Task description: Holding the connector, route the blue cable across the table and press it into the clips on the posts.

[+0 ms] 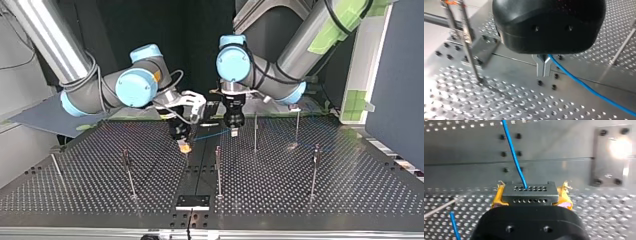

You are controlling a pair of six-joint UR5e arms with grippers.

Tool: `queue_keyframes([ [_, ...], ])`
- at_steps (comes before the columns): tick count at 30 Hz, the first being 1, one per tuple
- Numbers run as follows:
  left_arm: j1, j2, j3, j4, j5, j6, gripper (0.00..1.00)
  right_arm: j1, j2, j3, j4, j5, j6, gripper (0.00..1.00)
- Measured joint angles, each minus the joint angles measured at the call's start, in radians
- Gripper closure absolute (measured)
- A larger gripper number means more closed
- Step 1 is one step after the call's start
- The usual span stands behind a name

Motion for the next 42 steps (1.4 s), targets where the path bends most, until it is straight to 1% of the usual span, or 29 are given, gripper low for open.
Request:
queue_keyframes([
  [7,-0.001,0.055,0.0,-0.012,0.0,0.006,0.99,-0.002,-0.064,0.0,0.028,0.0,0.008,1.0],
  [12,-0.001,0.098,0.001,-0.01,0.001,0.006,0.99,-0.003,-0.11,0.0,0.036,-0.001,0.009,1.0],
  [16,0.001,0.134,0.001,0.008,0.005,0.006,0.99,-0.006,-0.149,0.0,0.036,-0.006,0.01,1.0],
  [20,0.01,0.174,0.001,0.037,0.031,0.004,0.99,-0.01,-0.172,0.0,0.035,-0.015,0.01,1.0],
  [23,0.018,0.191,0.002,0.051,0.052,0.002,0.99,-0.013,-0.171,0.0,0.034,-0.021,0.01,1.0],
  [25,0.022,0.187,0.004,0.057,0.065,0.002,0.99,-0.013,-0.163,0.0,0.034,-0.023,0.009,1.0],
  [29,0.028,0.161,0.007,0.064,0.093,0.003,0.99,-0.014,-0.141,0.0,0.034,-0.025,0.007,1.0],
  [34,0.033,0.124,0.007,0.085,0.108,0.002,0.99,-0.019,-0.128,0.0,0.032,-0.029,0.008,1.0],
  [39,0.052,0.098,0.011,0.099,0.132,0.002,0.99,-0.025,-0.113,0.0,0.03,-0.036,0.009,1.0],
  [42,0.063,0.087,0.018,0.099,0.139,0.003,0.99,-0.03,-0.104,0.0,0.028,-0.046,0.01,1.0],
])
